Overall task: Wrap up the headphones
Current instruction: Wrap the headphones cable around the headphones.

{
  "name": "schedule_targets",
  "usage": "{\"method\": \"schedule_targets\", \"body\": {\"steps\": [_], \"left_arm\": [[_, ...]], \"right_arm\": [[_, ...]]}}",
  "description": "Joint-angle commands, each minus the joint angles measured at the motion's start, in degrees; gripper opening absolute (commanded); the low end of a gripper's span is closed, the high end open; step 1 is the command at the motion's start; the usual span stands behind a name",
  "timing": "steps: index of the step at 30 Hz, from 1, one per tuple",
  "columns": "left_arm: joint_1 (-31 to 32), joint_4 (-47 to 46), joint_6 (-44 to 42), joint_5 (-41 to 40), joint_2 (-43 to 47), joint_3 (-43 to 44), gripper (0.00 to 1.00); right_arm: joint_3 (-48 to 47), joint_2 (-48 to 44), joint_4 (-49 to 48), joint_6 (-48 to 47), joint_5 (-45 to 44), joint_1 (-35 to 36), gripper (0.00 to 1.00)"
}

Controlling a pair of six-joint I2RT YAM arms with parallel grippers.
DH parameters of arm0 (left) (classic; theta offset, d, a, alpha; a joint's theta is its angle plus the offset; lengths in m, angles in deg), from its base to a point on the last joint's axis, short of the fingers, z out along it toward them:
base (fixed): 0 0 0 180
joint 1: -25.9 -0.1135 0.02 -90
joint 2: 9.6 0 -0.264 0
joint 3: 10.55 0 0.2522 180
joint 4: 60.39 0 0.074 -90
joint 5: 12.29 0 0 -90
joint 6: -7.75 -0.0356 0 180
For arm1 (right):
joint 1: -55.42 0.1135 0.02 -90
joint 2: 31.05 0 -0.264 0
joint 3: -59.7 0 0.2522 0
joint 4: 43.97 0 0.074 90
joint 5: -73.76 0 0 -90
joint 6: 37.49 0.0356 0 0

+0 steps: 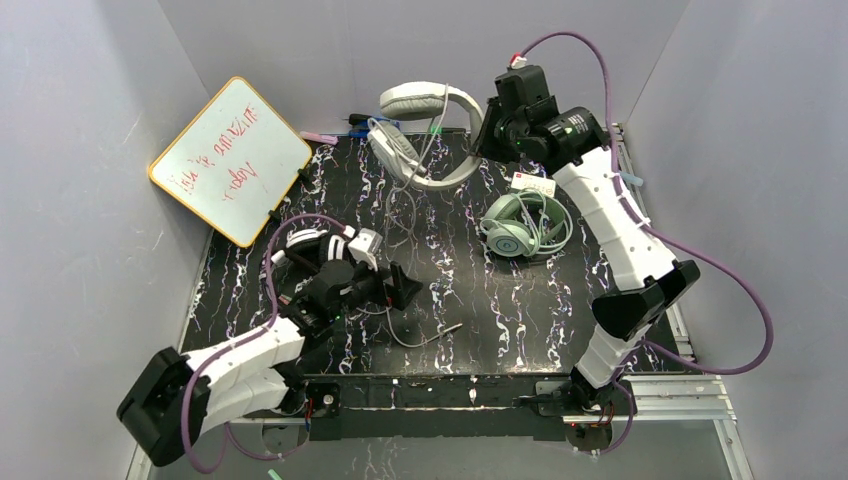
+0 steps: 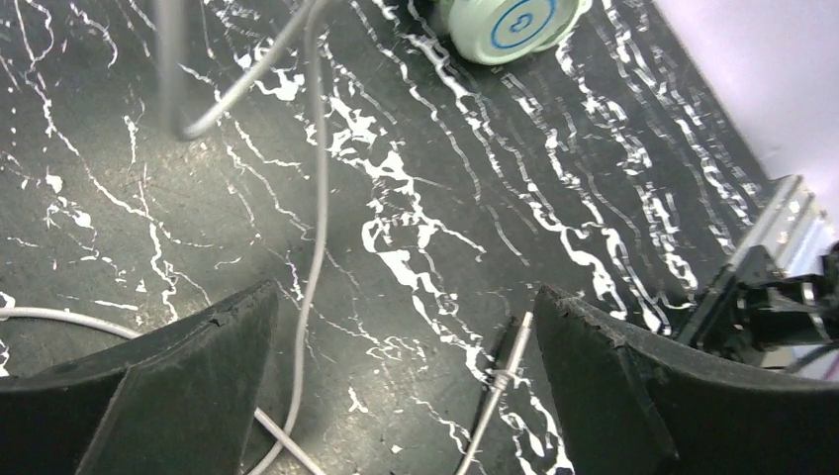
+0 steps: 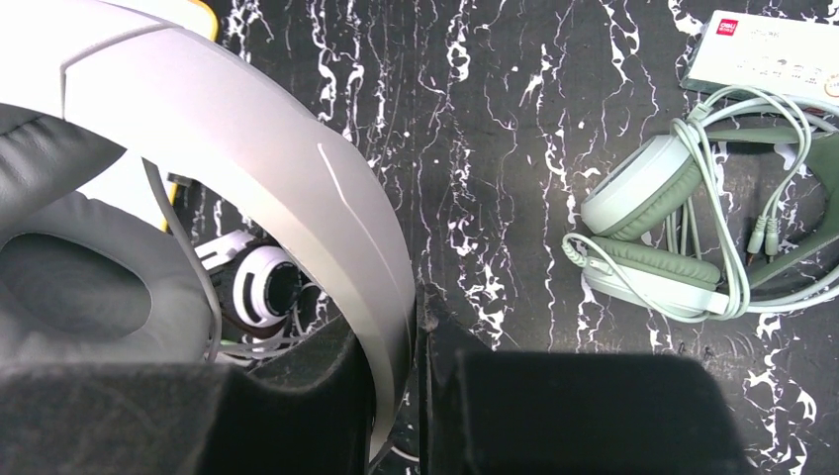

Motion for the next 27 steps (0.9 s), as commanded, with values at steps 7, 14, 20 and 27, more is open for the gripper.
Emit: {"method": "schedule_targets", "body": {"steps": [7,14,20,27], "left_arm": [[0.9,-15.3,0.3,-7.6,-20.6,2.9,0.75],[-1.7,-17.4,5.4,-4.1,-31.6,7.4,0.00],[-15.5,-15.0,10.9,10.8,-36.5,14.7,0.00],[-24.0,-12.0,15.0,15.8,-40.5,23.0,0.00]], "right_arm": [[-7.0,-8.1,-4.2,6.6,6.7,-3.7,0.01],[-8.1,-10.7,-4.0,7.0,12.4,-7.7,0.01],[-6.7,-13.1,-0.1,1.2,21.9,-8.0,0.01],[1.9,-18.5,4.2,-5.7,26.1,-8.0,0.01]]}}
